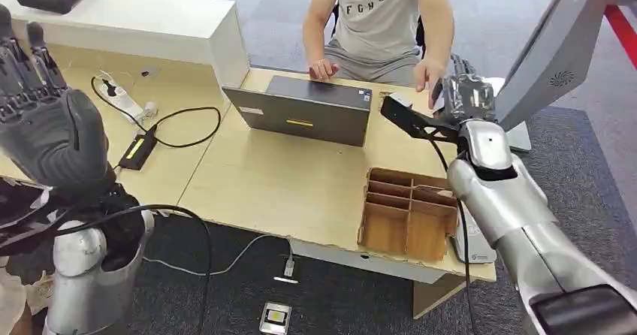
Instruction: Pass the card to the sensor for recognition and then transmit it.
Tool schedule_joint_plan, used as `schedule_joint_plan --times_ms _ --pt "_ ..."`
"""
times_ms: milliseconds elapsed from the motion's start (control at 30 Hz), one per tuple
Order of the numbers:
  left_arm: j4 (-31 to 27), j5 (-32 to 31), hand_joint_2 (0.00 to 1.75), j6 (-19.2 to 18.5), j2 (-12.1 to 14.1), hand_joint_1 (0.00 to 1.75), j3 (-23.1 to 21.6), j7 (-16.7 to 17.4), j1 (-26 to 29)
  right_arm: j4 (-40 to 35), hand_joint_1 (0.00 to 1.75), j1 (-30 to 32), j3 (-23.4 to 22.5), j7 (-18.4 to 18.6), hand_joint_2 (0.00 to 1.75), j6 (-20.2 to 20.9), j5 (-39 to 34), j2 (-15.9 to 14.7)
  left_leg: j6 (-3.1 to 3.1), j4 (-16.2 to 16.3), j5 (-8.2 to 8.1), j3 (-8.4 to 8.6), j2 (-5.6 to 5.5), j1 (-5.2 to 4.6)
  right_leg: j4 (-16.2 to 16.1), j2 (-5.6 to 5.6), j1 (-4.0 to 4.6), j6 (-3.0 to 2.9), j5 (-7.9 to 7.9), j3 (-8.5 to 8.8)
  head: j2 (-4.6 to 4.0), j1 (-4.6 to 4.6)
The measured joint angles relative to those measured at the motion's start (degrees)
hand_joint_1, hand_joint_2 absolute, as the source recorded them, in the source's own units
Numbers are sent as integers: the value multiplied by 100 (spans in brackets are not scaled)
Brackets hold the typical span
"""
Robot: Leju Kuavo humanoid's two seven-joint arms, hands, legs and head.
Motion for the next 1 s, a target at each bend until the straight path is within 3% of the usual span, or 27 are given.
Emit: schedule_joint_plan --times_ms 33,67,667,800,1000 --pt "13 6 175 0 0 0 -2 0 -6 15 17 0 7 11 175 -2 0 -4 0 0 0 -1 0 0 0 0 0 0 0 0 0 2" --pt "22 17 175 0 0 0 -2 0 -11 31 0 0 13 22 175 -2 0 -11 0 0 0 0 0 0 0 0 0 0 0 0 0 0" --pt "140 57 175 125 -2 0 15 -9 -109 -148 0 -80 85 17 175 -148 -22 -402 0 2 0 0 2 0 0 2 0 1 2 0 0 2" --pt "103 -40 175 245 4 0 53 7 -14 -630 0 -90 59 -50 175 -192 -147 -623 0 2 0 -1 2 -1 0 1 0 1 2 0 0 0" --pt "-118 -291 175 400 70 0 190 166 314 -2152 0 248 -118 48 175 78 -668 -1160 -1 2 -1 1 2 -1 -1 1 0 1 2 1 0 2"
